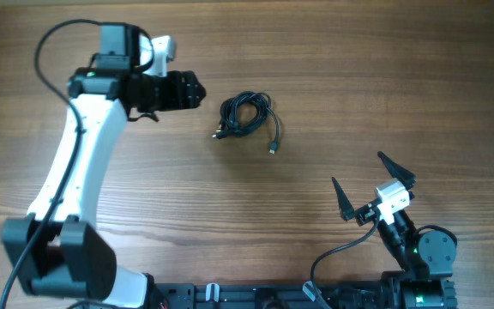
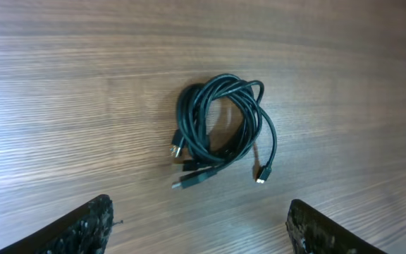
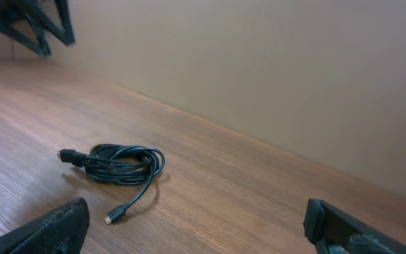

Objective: Untangle cables
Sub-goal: 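Reach the left gripper to the black cable coil and grasp it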

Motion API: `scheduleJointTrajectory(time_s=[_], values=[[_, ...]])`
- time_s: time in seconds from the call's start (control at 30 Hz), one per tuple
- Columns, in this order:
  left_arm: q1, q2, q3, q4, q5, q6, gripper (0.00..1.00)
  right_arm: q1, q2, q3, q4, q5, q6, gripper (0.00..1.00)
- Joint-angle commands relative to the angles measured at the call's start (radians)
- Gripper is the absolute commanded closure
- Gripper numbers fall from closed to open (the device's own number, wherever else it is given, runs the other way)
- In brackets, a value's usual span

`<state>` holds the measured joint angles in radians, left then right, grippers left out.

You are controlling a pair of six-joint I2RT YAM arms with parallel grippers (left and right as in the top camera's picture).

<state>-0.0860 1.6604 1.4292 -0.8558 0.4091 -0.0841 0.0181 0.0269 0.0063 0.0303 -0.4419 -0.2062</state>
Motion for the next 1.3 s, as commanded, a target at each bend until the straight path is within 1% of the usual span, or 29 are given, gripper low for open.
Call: scheduleJointTrajectory(time_s=[0.0,0.17,0.33,0.53,0.57,0.6,0.67,0.73,0.77,0.8,0.83,0.87,0.97,1.07,1.13,1.17,1.2,1.27], values=[[-0.040,0.044,0.015,0.033,-0.032,-0.080,0.17,0.004,-0.009,-0.001,0.002,-0.008,0.014,0.00],[-0.040,0.045,0.015,0.066,-0.036,-0.160,0.16,0.004,-0.009,-0.001,0.002,-0.008,0.014,0.00],[-0.043,0.045,0.015,0.042,-0.036,-0.160,0.15,0.004,-0.009,-0.001,0.002,-0.008,0.014,0.00],[-0.043,0.045,0.015,0.060,-0.036,-0.165,0.14,0.004,-0.009,-0.001,0.002,-0.008,0.014,0.00],[-0.043,0.045,0.015,0.064,-0.036,-0.165,0.12,0.004,-0.009,-0.001,0.002,-0.008,0.014,0.00],[-0.043,0.045,0.015,0.082,-0.032,-0.186,0.00,0.004,-0.009,-0.001,0.002,-0.008,0.014,0.00],[-0.049,0.045,0.015,0.117,0.020,-0.197,0.00,0.004,-0.009,-0.001,0.002,-0.008,0.014,0.00],[-0.050,0.052,0.015,0.125,0.015,-0.198,0.00,0.004,-0.009,-0.001,0.003,-0.008,0.014,0.00],[-0.050,0.063,0.015,0.123,-0.019,-0.212,0.04,0.004,-0.009,-0.001,0.003,-0.008,0.014,0.00],[-0.050,0.078,0.015,0.124,-0.069,-0.262,0.05,0.004,-0.009,-0.001,0.002,-0.008,0.014,0.00],[-0.050,0.103,0.014,0.124,-0.101,-0.296,0.13,0.004,-0.009,-0.001,0.002,-0.008,0.014,0.00],[-0.051,0.136,0.015,0.132,-0.108,-0.299,0.19,0.004,-0.009,-0.001,0.002,-0.008,0.014,0.00],[-0.076,0.222,0.015,0.156,-0.108,-0.299,0.22,0.004,-0.009,-0.001,0.002,-0.008,0.014,0.00],[-0.120,0.278,0.015,0.203,-0.116,-0.299,0.21,0.004,-0.009,-0.001,0.002,-0.008,0.014,0.00],[-0.143,0.320,0.015,0.237,-0.116,-0.299,0.22,0.004,-0.009,-0.001,0.004,0.031,-0.049,0.00],[-0.150,0.336,0.015,0.245,-0.117,-0.301,0.27,0.004,-0.009,-0.001,0.005,0.029,-0.051,0.00],[-0.153,0.352,0.015,0.251,-0.132,-0.323,0.29,0.004,-0.009,-0.001,0.005,0.014,-0.032,0.00],[-0.153,0.374,0.015,0.260,-0.170,-0.329,0.35,0.004,-0.009,-0.001,0.005,-0.015,0.055,0.00]])
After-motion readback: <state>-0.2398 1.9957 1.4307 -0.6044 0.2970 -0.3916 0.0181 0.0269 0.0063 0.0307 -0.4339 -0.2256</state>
